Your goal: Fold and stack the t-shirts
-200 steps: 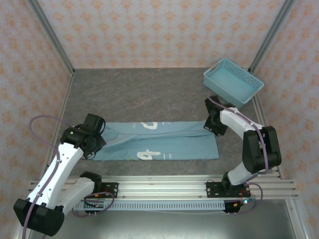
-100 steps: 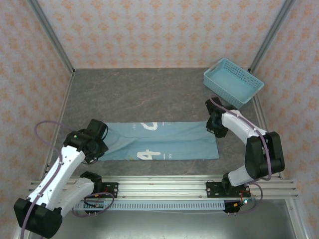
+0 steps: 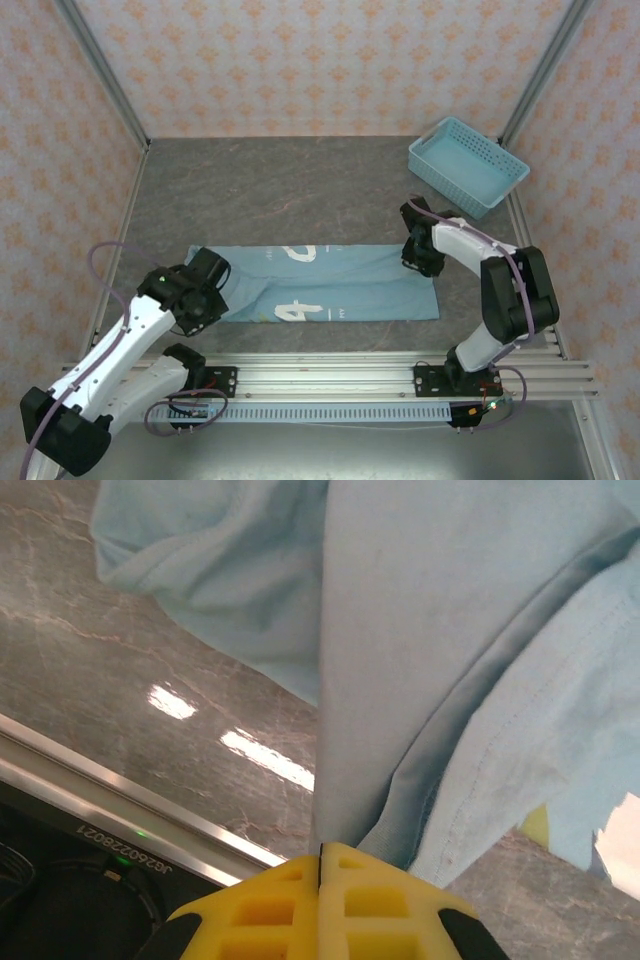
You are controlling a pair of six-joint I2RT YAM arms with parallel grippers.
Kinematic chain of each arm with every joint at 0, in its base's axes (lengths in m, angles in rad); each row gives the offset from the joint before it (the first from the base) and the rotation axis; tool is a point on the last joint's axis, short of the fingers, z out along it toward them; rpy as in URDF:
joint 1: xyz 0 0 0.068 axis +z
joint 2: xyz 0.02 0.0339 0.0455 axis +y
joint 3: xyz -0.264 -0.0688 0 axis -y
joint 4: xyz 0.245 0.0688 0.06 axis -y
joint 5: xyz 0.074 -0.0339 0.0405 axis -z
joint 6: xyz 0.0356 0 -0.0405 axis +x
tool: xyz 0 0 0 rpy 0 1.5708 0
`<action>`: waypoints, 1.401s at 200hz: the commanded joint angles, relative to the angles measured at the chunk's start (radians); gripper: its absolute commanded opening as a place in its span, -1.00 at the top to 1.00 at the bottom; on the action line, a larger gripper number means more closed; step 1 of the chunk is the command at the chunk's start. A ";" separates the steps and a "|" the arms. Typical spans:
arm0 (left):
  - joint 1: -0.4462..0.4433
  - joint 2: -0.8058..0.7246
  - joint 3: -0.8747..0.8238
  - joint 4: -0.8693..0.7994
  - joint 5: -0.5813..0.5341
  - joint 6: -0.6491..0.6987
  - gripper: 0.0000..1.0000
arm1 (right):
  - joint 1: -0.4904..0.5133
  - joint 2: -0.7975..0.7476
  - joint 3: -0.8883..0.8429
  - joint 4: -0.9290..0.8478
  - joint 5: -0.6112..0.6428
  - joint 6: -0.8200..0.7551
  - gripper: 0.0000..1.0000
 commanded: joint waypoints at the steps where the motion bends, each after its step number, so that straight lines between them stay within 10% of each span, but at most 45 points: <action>1: -0.056 -0.014 0.007 0.026 0.016 -0.072 1.00 | 0.001 0.024 0.021 -0.019 0.023 0.001 0.50; 150: -0.299 0.175 0.119 0.123 -0.055 -0.125 1.00 | 0.001 0.030 0.084 -0.058 0.032 -0.020 0.50; 280: -0.003 0.302 0.125 0.014 -0.328 0.034 1.00 | 0.001 0.072 0.072 -0.065 0.030 -0.023 0.50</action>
